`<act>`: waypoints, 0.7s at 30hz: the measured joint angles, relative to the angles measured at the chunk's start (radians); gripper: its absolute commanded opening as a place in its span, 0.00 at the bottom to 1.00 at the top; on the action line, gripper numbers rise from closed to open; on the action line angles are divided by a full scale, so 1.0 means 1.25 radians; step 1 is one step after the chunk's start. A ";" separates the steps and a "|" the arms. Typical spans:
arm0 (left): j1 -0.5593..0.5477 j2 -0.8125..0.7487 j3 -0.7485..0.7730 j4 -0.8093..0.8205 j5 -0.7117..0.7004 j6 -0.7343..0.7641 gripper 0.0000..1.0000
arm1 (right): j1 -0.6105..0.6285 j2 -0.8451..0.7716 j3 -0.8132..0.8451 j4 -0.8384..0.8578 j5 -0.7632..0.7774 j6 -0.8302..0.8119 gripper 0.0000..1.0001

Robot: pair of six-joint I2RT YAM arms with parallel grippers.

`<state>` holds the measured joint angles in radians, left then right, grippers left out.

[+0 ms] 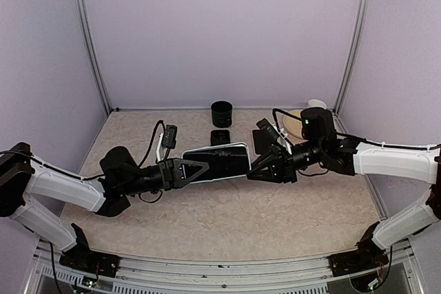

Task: Put the phone into the phone case
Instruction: Press the bottom corners of the phone case.

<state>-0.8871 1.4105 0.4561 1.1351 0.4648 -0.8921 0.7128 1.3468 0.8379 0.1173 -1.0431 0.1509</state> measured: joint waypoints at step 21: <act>0.049 -0.005 -0.021 -0.252 -0.153 0.006 0.00 | 0.011 -0.102 -0.022 -0.081 0.237 -0.199 1.00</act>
<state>-0.8261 1.4040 0.4297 0.8196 0.2737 -0.8848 0.7265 1.2194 0.8108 0.0166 -0.7464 -0.0978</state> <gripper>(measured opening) 0.106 0.995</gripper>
